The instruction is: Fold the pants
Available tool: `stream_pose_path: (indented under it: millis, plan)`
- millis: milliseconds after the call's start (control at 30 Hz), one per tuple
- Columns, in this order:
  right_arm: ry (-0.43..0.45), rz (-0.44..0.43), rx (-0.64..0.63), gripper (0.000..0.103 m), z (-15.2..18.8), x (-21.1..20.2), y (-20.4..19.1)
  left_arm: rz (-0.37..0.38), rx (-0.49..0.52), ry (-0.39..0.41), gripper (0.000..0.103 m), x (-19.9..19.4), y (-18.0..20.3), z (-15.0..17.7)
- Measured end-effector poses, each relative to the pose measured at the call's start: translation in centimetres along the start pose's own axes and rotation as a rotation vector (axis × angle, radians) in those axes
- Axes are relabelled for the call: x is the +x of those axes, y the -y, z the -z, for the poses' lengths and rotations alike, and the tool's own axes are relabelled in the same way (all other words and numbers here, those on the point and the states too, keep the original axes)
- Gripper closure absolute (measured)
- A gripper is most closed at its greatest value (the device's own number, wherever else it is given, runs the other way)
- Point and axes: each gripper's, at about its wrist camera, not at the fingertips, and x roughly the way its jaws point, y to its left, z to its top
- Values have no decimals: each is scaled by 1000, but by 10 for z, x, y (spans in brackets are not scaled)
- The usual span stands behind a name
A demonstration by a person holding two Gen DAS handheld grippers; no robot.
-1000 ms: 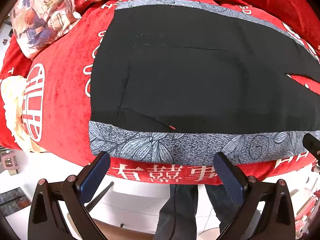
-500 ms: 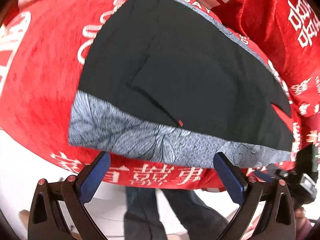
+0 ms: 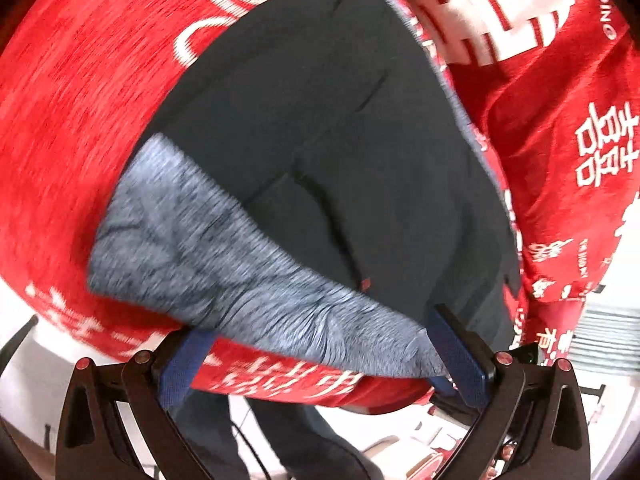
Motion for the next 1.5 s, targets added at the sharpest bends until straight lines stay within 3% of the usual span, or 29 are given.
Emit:
stream_pose_path:
  millis: [100, 200, 300, 367, 400, 433, 467, 500, 533, 600, 700, 867, 1067, 1200, 1233, 1267, 1333, 1367, 1500]
  plan:
    - [25, -30, 6, 26, -3, -10, -4, -22, 11, -18, 0, 6, 10, -4]
    - [19, 28, 9, 26, -2, -15, 5, -50, 30, -32, 4, 1, 10, -8]
    - [45, 33, 49, 26, 0, -25, 17, -100, 42, -40, 14, 0, 10, -8]
    - [76, 17, 84, 28, -1, -32, 26, -136, 41, -40, 31, -3, 10, -9]
    - [87, -2, 105, 32, -2, -36, 32, -144, 40, -37, 38, -5, 9, -9]
    - [93, -19, 124, 39, -3, -38, 36, -139, 43, -41, 54, -7, 9, -10]
    - [98, -22, 136, 61, -4, -41, 41, -134, 47, -44, 68, -8, 10, -11]
    - [98, -8, 152, 82, -5, -42, 41, -134, 51, -45, 69, -9, 11, -11]
    - [100, 18, 171, 90, -7, -43, 41, -136, 56, -44, 69, -11, 13, -12]
    - [102, 55, 172, 95, -10, -44, 35, -139, 61, -37, 76, -16, 22, -13]
    - [75, 126, 57, 95, -19, -51, 3, -128, 62, 1, 76, -37, 39, -15]
    - [42, 154, -169, 95, -53, -76, -68, -118, 79, 90, 76, -67, 84, -36]
    - [37, 166, -398, 95, -131, -94, -145, -148, 170, 219, 76, -61, 147, -102]
    - [-9, 205, -481, 95, -196, -66, -172, -224, 179, 276, 75, -29, 159, -154]
    - [-19, 216, -485, 95, -208, -58, -172, -253, 176, 285, 66, -17, 158, -166]
    - [-25, 230, -483, 95, -220, -49, -171, -285, 176, 299, 47, -9, 159, -173]
    - [-33, 252, -453, 95, -247, -30, -162, -383, 164, 345, 22, 9, 154, -190]
    - [-36, 258, -428, 95, -257, -22, -154, -402, 157, 348, 18, 15, 151, -196]
    - [-55, 262, -312, 93, -289, 7, -120, -418, 108, 315, 18, 31, 136, -215]
